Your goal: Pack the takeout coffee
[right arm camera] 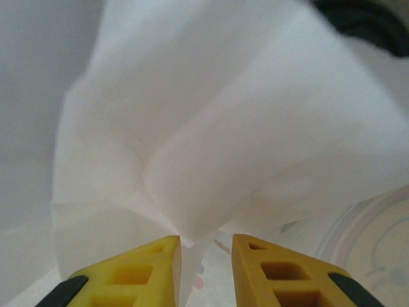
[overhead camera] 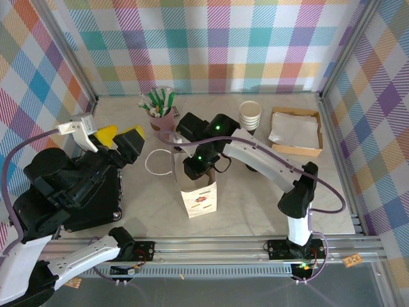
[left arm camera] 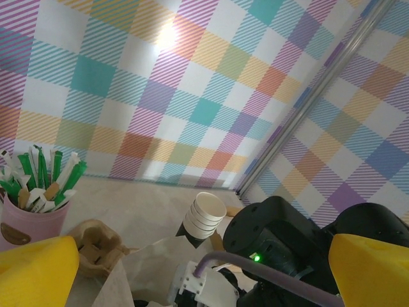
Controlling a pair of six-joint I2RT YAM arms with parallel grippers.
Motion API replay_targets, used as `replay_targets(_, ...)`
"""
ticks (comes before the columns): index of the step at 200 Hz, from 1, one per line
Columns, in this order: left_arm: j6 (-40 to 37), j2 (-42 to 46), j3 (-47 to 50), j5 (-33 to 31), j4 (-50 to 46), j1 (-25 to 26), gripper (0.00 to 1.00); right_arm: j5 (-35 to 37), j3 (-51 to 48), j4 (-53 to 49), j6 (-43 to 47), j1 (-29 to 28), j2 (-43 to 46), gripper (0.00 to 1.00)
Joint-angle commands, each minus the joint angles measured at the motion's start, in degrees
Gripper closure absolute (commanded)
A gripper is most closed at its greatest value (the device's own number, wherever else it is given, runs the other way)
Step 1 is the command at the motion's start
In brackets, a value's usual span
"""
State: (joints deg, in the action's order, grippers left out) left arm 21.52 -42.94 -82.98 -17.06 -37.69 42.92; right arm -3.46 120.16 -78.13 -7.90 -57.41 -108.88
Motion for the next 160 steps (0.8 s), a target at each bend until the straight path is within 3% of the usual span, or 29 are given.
replay_targets(1, -1.7, -1.1, -0.7, 0.0, 0.7, -0.3, 0.0, 3.4, 5.0, -1.4, 0.3, -0.3, 1.8, 0.7)
replay_targets(28, -4.0, -3.3, -2.5, -0.1, -0.7, -0.3, 0.0, 9.1, 4.6, 3.0, 0.1, -0.2, 8.2, 0.64)
replay_targets(64, -6.7, -11.3, -8.3, 3.7, -2.9, -0.4, 0.01, 23.8, -2.5, 11.0, -1.9, 3.1, 19.3, 0.51)
replay_targets(78, -6.8, -15.7, -11.6, 6.8, -4.6, -0.3, 0.03, 26.6, -7.6, 13.7, -3.8, 8.4, 23.9, 0.5)
replay_targets(110, -7.6, -23.3, -15.7, 14.0, -4.4, -0.3, 0.06, 23.1, -19.9, 17.7, -9.9, 27.5, 30.0, 0.43)
replay_targets(141, -9.2, -28.8, -17.2, 18.2, -3.8, -0.3, 0.08, 24.7, -29.2, 24.4, -9.7, 39.4, 29.3, 0.36)
replay_targets(160, -10.1, -32.0, -18.5, 19.8, -3.9, -0.3, 0.08, 20.9, -33.1, 28.8, -11.5, 46.3, 25.9, 0.33)
